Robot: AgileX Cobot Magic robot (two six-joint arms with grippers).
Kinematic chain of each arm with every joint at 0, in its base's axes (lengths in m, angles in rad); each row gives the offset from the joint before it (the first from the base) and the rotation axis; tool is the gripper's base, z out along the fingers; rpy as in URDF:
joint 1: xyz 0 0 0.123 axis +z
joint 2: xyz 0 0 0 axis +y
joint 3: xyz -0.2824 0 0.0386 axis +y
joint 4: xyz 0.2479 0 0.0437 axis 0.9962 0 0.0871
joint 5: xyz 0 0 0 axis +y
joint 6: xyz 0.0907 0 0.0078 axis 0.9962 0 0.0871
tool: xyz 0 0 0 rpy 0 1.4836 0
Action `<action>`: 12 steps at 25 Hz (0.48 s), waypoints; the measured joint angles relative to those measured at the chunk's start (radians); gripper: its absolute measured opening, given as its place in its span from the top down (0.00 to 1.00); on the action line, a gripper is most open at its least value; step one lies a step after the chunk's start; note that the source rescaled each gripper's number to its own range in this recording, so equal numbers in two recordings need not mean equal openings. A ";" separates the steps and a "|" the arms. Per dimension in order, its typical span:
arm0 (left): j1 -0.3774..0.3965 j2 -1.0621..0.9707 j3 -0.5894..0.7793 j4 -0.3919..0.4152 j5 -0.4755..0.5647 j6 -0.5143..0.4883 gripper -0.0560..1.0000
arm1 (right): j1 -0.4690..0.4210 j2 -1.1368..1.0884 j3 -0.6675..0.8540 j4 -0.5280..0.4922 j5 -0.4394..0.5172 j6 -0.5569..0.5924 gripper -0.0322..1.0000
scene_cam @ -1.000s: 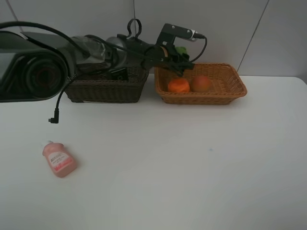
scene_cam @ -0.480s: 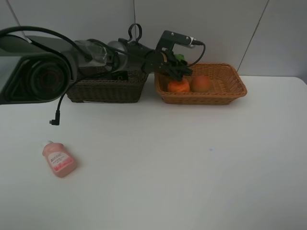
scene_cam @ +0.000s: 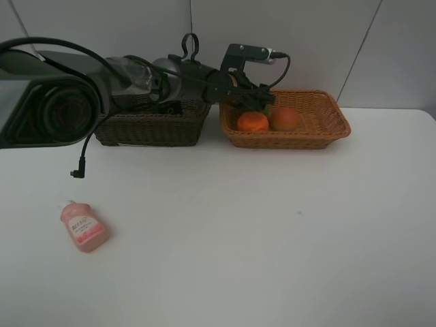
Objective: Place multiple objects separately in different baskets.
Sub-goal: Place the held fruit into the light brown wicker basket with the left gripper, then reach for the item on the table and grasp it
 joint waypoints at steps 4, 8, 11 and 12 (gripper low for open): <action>-0.001 0.000 0.000 -0.006 0.000 0.000 0.04 | 0.000 0.000 0.000 0.000 0.000 0.000 0.13; -0.002 -0.006 0.000 -0.006 0.024 0.000 0.04 | 0.000 0.000 0.000 0.000 0.000 0.000 0.13; -0.002 -0.039 0.000 -0.006 0.103 0.000 0.04 | 0.000 0.000 0.000 0.000 0.000 0.000 0.13; -0.002 -0.057 0.000 -0.006 0.139 0.000 0.04 | 0.000 0.000 0.000 0.000 0.000 0.000 0.13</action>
